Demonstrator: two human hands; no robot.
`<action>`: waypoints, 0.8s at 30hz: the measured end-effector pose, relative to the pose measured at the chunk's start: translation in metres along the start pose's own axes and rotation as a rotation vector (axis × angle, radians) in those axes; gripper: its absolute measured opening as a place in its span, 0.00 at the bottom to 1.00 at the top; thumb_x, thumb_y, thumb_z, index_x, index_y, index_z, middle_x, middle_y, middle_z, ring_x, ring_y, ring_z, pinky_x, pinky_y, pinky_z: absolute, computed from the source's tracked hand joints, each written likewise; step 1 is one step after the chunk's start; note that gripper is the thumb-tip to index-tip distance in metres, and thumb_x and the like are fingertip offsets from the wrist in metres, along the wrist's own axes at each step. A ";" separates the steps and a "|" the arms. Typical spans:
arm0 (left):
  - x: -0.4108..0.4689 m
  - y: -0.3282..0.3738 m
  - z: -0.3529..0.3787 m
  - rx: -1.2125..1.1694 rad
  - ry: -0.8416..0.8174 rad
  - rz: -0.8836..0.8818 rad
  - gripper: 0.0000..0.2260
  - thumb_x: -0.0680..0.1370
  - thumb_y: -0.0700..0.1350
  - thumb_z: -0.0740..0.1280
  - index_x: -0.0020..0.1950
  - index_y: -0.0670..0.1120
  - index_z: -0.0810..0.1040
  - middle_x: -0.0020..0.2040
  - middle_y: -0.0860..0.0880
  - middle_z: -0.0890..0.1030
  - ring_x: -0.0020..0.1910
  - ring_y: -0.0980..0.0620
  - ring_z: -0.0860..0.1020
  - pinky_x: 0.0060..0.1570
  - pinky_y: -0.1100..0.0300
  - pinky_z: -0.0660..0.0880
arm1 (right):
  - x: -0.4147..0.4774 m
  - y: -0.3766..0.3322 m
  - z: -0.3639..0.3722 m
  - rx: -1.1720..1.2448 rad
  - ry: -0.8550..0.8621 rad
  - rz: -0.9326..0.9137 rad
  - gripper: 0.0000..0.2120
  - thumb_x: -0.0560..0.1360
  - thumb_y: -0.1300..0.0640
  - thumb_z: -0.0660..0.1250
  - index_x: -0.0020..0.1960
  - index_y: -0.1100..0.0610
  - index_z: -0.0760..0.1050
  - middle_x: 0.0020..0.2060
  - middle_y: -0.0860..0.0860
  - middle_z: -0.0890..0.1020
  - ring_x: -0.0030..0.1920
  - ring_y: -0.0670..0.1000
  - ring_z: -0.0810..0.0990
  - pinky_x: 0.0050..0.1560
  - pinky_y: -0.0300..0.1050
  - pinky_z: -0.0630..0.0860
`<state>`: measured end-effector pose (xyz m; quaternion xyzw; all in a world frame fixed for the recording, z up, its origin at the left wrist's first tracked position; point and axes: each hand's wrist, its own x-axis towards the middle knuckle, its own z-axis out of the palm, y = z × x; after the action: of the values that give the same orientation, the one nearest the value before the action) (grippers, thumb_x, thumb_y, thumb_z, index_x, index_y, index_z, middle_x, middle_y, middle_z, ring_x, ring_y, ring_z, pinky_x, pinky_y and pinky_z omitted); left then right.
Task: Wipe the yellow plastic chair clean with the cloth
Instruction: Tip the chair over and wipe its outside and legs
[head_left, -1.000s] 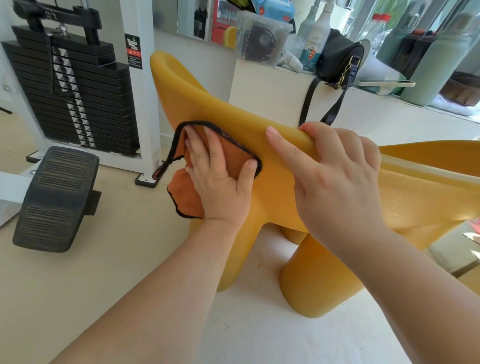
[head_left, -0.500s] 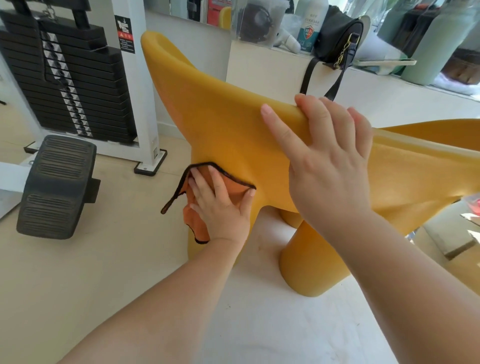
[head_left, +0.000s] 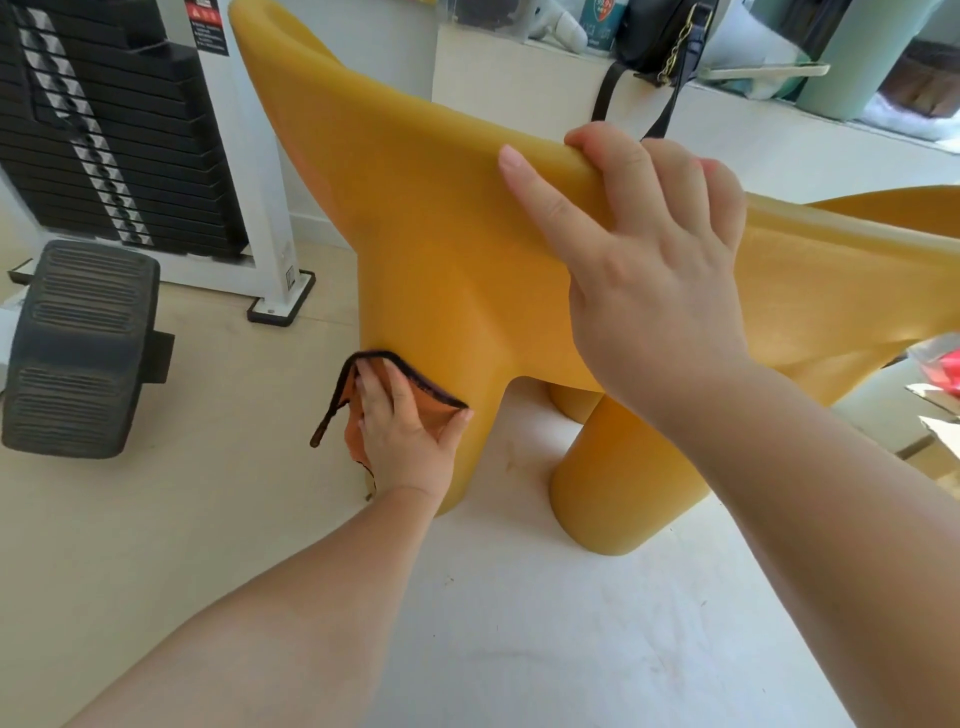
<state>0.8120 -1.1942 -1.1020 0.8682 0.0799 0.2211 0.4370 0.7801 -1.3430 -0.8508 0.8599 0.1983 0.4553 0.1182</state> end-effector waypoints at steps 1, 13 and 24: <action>0.003 0.009 -0.003 0.019 0.018 0.016 0.46 0.71 0.71 0.61 0.78 0.60 0.38 0.81 0.35 0.48 0.79 0.34 0.54 0.71 0.29 0.59 | 0.000 0.001 0.000 0.001 0.000 0.003 0.31 0.81 0.65 0.56 0.79 0.41 0.63 0.71 0.55 0.73 0.65 0.61 0.72 0.68 0.56 0.60; 0.050 0.083 -0.046 -0.127 0.197 0.415 0.35 0.73 0.76 0.40 0.79 0.67 0.38 0.80 0.32 0.49 0.79 0.30 0.49 0.74 0.30 0.49 | 0.002 0.002 -0.002 0.050 -0.031 0.003 0.30 0.81 0.64 0.56 0.79 0.41 0.63 0.73 0.54 0.71 0.67 0.60 0.70 0.70 0.56 0.58; 0.034 0.069 -0.050 0.201 -0.016 0.468 0.27 0.83 0.64 0.39 0.80 0.58 0.54 0.81 0.46 0.47 0.76 0.32 0.54 0.71 0.29 0.53 | -0.055 0.018 -0.006 0.054 0.021 0.349 0.38 0.73 0.64 0.69 0.80 0.48 0.63 0.79 0.60 0.60 0.80 0.69 0.51 0.76 0.74 0.45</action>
<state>0.8156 -1.1882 -1.0103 0.9039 -0.1049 0.3003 0.2860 0.7519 -1.3835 -0.8808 0.8793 0.0592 0.4724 0.0121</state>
